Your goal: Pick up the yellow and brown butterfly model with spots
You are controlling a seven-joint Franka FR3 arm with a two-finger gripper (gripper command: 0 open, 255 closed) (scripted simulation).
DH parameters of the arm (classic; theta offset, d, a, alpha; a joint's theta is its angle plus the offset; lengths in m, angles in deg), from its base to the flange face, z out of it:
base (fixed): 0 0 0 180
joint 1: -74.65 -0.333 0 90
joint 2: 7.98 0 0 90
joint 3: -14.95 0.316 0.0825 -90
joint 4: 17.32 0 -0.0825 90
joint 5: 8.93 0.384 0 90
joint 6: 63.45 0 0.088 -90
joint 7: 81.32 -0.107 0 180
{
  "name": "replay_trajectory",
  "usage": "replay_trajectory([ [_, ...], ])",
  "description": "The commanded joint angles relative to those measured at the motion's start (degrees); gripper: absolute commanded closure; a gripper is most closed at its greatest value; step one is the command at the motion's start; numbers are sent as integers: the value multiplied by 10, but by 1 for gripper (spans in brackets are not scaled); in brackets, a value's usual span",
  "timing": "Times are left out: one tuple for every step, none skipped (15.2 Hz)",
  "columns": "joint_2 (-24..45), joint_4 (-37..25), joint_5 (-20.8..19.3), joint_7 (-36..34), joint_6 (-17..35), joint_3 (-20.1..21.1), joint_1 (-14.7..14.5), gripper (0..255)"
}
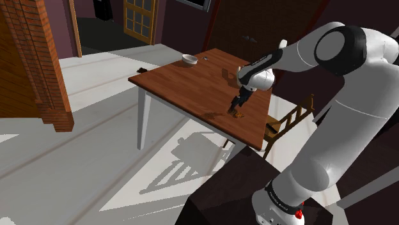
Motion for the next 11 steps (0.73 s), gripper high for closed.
replay_trajectory([
  [46,-32,36,31,15,5,18,0],
  [67,-49,50,43,19,9,28,0],
  [76,-56,56,48,21,12,34,0],
  [82,-56,61,52,27,15,36,0],
  [88,-55,66,56,33,19,38,0],
  [94,-55,72,60,38,22,41,0],
  [101,-56,77,64,44,25,43,0],
  [107,-56,83,68,50,29,46,0],
  [114,-56,88,72,55,32,48,0],
  [124,-57,97,79,64,38,52,0],
  [124,-57,96,79,64,38,53,0],
])
